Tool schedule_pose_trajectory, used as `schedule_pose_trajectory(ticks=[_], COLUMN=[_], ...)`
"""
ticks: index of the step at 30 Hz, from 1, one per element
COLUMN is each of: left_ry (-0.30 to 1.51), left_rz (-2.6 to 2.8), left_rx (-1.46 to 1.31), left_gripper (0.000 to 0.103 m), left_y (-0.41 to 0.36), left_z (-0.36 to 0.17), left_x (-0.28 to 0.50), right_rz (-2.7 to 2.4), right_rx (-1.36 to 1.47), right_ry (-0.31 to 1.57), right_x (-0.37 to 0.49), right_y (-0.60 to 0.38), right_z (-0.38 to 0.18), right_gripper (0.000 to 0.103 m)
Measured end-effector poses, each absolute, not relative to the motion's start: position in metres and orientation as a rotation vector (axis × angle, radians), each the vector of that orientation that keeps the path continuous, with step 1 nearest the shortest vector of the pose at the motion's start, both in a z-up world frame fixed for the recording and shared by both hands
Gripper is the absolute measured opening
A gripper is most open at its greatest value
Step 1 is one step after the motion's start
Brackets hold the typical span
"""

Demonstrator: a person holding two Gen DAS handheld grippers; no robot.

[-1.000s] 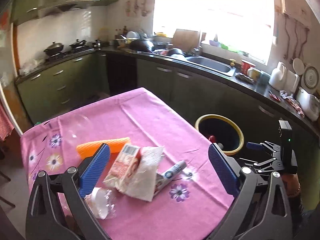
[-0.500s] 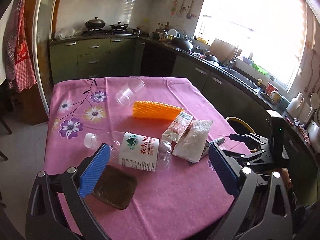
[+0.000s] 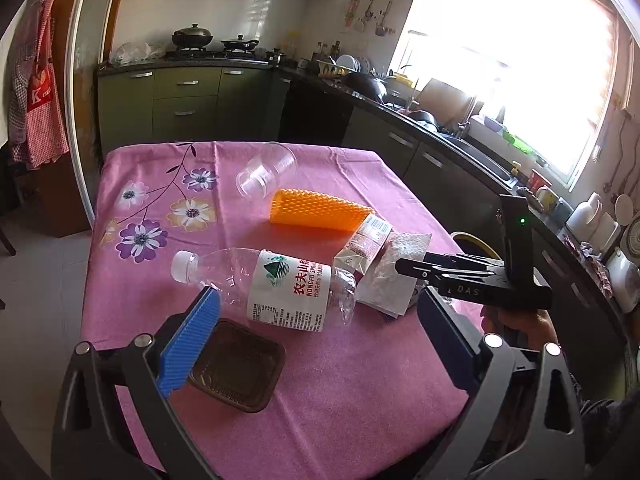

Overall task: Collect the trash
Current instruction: 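Pinch the white tissue with the right gripper, then carry the tissue over the bin and open the right gripper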

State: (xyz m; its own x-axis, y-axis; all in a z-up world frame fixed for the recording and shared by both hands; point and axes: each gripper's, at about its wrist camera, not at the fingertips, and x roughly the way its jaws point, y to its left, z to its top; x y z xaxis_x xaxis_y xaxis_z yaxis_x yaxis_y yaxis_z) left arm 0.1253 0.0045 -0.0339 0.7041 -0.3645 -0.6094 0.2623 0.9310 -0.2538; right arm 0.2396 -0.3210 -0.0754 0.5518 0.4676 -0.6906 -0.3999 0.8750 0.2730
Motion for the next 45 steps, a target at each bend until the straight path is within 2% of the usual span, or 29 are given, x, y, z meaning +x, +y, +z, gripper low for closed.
schedule_pose_trajectory(ticks=[4,7,23,31,38,45], left_ry=[0.715,0.723,0.735,0.726,0.732,0.746], left_rz=[-0.357,-0.361,-0.39,-0.423,-0.467,-0.502], left_rx=[-0.155,-0.153,-0.124,-0.099,-0.098,-0.082], left_gripper=[0.094,0.094,0.094,0.094,0.094,0.094], left_y=[0.005,0.004,-0.009,-0.02,-0.032,-0.05], left_z=[-0.036,-0.039,-0.038,-0.034,-0.032,-0.031], left_x=[0.126,0.127,0.124,0.119,0.121,0.127], right_rz=[0.506,0.504,0.632,0.475,0.226,0.018], right_rx=[0.104,0.122,0.235,0.255,0.279,0.301], right_ry=[0.796,0.751,0.602,0.537,0.585,0.715], right_x=[0.235,0.229,0.197,0.182,0.18,0.207], right_y=[-0.326,-0.331,-0.358,-0.422,-0.514,-0.592], right_z=[-0.066,-0.053,0.018,0.039,0.019,-0.048], right_gripper=[0.009,0.002,0.002,0.002,0.002,0.002])
